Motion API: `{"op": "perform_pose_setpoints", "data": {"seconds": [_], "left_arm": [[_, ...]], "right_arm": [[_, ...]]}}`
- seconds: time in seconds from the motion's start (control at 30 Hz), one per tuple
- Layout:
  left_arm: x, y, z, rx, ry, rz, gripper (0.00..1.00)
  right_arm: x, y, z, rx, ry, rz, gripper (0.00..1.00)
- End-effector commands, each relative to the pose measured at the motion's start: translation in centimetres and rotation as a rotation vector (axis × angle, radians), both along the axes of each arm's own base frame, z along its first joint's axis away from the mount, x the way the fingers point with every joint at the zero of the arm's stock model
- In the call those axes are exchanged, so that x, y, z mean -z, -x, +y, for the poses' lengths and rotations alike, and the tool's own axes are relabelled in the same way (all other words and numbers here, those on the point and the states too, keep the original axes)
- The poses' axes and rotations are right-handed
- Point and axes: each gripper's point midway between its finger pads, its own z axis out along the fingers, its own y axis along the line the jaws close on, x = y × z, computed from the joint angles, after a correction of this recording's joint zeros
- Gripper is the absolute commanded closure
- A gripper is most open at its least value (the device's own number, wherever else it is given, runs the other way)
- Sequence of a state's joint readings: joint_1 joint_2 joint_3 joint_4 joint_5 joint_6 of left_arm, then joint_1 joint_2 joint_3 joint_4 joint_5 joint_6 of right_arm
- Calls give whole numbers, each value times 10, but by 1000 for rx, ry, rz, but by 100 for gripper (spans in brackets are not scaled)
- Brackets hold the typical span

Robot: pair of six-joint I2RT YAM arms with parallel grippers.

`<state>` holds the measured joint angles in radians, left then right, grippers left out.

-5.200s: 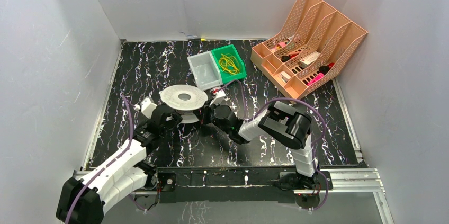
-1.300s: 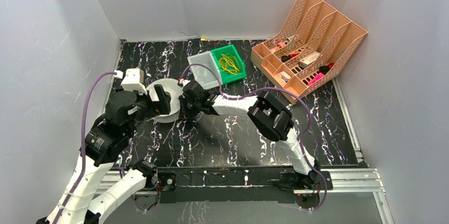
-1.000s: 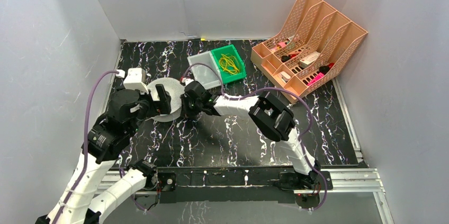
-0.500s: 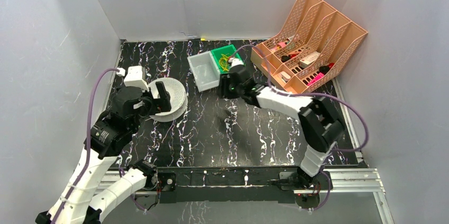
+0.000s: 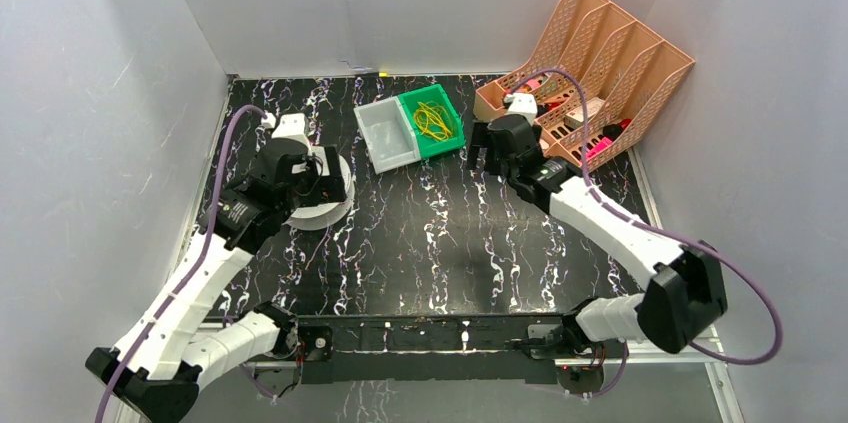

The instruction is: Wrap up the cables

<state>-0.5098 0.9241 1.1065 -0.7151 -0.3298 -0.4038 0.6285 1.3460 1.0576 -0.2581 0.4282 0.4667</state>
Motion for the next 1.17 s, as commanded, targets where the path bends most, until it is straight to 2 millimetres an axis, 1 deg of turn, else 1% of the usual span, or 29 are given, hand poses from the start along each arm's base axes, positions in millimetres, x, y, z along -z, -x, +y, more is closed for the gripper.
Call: {"op": "perform_pose_setpoints", "data": {"seconds": [0.0, 0.07, 0.13, 0.2, 0.3, 0.43, 0.57, 0.7, 0.73, 0.83, 0.93, 1.0, 1.03, 1.1, 1.13], "left_arm": [[-15, -3, -14, 25, 79, -18, 2], [-15, -3, -17, 42, 98, -41, 2], [-20, 0, -26, 93, 147, -84, 2], [-28, 2, -30, 117, 177, -120, 2], [-37, 5, -34, 192, 150, -143, 2], [-47, 4, -32, 217, 124, -179, 2], [-58, 5, -36, 235, 140, -203, 2], [-77, 11, -40, 279, 171, -244, 2], [-83, 14, -42, 298, 174, -260, 2], [-106, 24, -41, 333, 194, -320, 2], [-129, 39, -42, 388, 227, -386, 2], [-141, 49, -41, 413, 243, -431, 2], [-146, 54, -39, 418, 247, -456, 2], [-150, 58, -33, 407, 243, -490, 2], [-150, 58, -30, 393, 239, -497, 2]], "right_arm": [[-27, 20, -52, 141, 109, -48, 2], [-34, 32, -67, 181, 95, -75, 2], [-44, 45, -75, 175, 66, -106, 2], [-53, 60, -83, 168, 39, -120, 2], [-76, 79, -98, 184, -22, -177, 1], [-104, 98, -110, 175, -89, -259, 2], [-121, 111, -119, 165, -118, -308, 2], [-126, 117, -124, 162, -114, -327, 2], [-125, 117, -125, 158, -105, -329, 2], [-121, 115, -125, 154, -74, -318, 2], [-120, 112, -123, 145, -63, -318, 2], [-120, 111, -117, 107, -55, -323, 2], [-117, 112, -110, 60, -48, -306, 2], [-106, 110, -96, 15, -49, -238, 2], [-104, 108, -96, 36, -62, -225, 2]]}}
